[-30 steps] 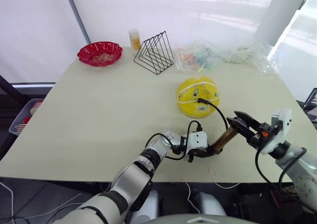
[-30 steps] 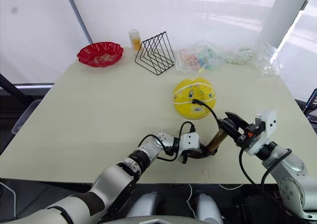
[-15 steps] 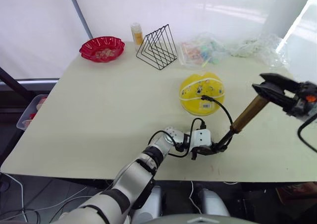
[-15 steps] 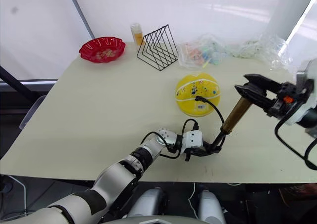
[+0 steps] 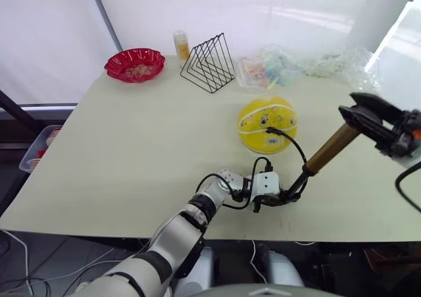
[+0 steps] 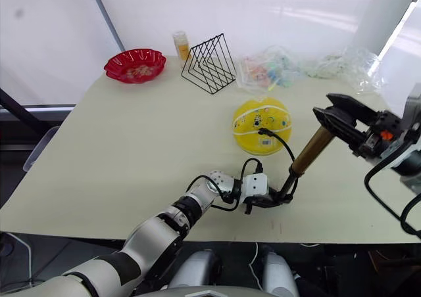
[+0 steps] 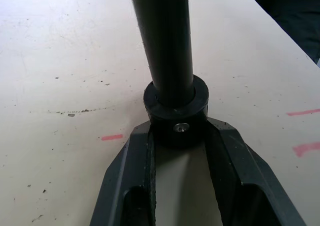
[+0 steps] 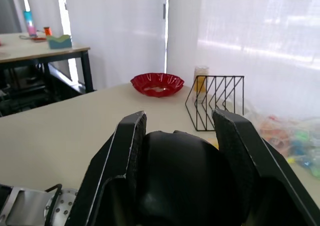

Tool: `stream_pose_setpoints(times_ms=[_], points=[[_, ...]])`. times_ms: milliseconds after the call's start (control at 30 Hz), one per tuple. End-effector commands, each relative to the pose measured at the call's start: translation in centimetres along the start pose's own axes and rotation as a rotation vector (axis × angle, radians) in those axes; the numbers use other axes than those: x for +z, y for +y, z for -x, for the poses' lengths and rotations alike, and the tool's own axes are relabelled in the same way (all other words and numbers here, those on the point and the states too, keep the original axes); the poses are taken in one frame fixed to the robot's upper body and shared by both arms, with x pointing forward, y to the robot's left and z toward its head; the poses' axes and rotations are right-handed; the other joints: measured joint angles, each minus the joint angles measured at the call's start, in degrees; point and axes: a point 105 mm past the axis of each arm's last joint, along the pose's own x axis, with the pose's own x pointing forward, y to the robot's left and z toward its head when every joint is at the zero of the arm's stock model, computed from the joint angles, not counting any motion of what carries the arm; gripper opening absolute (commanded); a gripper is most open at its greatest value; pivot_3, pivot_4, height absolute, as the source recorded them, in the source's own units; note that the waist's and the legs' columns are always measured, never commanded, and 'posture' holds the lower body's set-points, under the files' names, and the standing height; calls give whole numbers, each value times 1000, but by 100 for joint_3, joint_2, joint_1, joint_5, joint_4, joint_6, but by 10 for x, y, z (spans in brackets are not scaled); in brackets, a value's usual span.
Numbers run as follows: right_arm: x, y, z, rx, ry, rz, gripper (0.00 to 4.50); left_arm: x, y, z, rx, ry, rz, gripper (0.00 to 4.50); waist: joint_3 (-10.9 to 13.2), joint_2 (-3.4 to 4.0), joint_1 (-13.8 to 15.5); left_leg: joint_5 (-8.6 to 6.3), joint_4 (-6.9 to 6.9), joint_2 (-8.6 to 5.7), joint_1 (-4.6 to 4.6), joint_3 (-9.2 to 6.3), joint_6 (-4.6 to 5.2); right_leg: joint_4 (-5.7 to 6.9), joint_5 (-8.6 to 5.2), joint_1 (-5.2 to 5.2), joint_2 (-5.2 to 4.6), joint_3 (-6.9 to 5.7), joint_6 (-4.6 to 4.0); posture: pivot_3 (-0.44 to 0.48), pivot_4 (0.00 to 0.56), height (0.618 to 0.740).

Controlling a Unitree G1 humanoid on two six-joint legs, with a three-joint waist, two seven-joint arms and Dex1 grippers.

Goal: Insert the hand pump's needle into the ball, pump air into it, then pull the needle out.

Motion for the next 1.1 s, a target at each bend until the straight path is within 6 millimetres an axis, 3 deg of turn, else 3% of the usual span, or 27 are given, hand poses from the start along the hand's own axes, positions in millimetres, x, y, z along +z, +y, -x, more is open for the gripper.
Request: stream_pose_setpoints(times_ms=[33, 100, 267, 433, 500, 600, 700, 767, 833, 1100], points=[[-56, 15, -1, 60, 151, -111, 1581, -47, -33, 3, -96, 169, 108, 998, -13, -8, -20, 0, 0, 1, 4, 0, 0, 0, 0, 3, 1, 0, 0, 0, 150, 737], [-77, 19, 0, 66, 187, -159, 1581, -47, -33, 3, -96, 169, 109, 998, -28, -32, -22, -1, -7, 11, 52, 3, 0, -2, -15, 40, 1, 6, -22, 0, 150, 737], [-143, 33, 11, 93, 319, -228, 1581, -47, -34, 3, -94, 167, 111, 998, -91, -64, -20, -2, -18, 26, 72, 0, -1, 0, -21, 49, 3, 5, -27, 0, 150, 737], [-179, 36, 11, 51, 325, -299, 1581, -47, -34, 2, -97, 165, 109, 998, -122, -80, -17, -2, -23, 28, 76, -1, -2, 1, -19, 50, 27, 2, -28, 0, 150, 737], [-183, 37, 10, 41, 314, -330, 1581, -46, -34, 1, -97, 164, 109, 998, -138, -75, -17, -2, -24, 28, 76, -2, -2, 0, -20, 50, 27, 4, -30, 0, 150, 737], [-161, 31, 4, 45, 244, -279, 1581, -45, -34, 1, -95, 162, 110, 998, -145, -85, -17, -2, -26, 31, 76, -2, -3, -1, -22, 49, 8, 4, -35, 0, 150, 737], [-105, 10, -9, 23, 90, -149, 1581, -46, -34, 1, -96, 164, 112, 998, -124, -55, -11, -3, -26, 31, 74, -3, -3, 0, -25, 48, 3, 4, -41, 0, 150, 737], [-64, -1, -12, 28, 29, -38, 1581, -47, -35, 1, -98, 165, 114, 998, -63, 12, -6, -2, -20, 25, 68, -2, -3, 0, -25, 45, -4, 6, -41, 0, 150, 737], [-39, -6, -12, 37, 9, 21, 1581, -46, -35, 1, -98, 165, 114, 998, -39, 51, 5, -1, -9, 9, 42, 2, -2, 2, -20, 29, -22, 7, -34, 0, 150, 737], [37, -12, -6, 42, -40, 175, 1580, -46, -33, 1, -94, 166, 113, 998, 14, 67, 70, 0, 1, -7, -22, 2, -1, -2, -2, -18, -7, 0, -3, 0, 150, 737]])
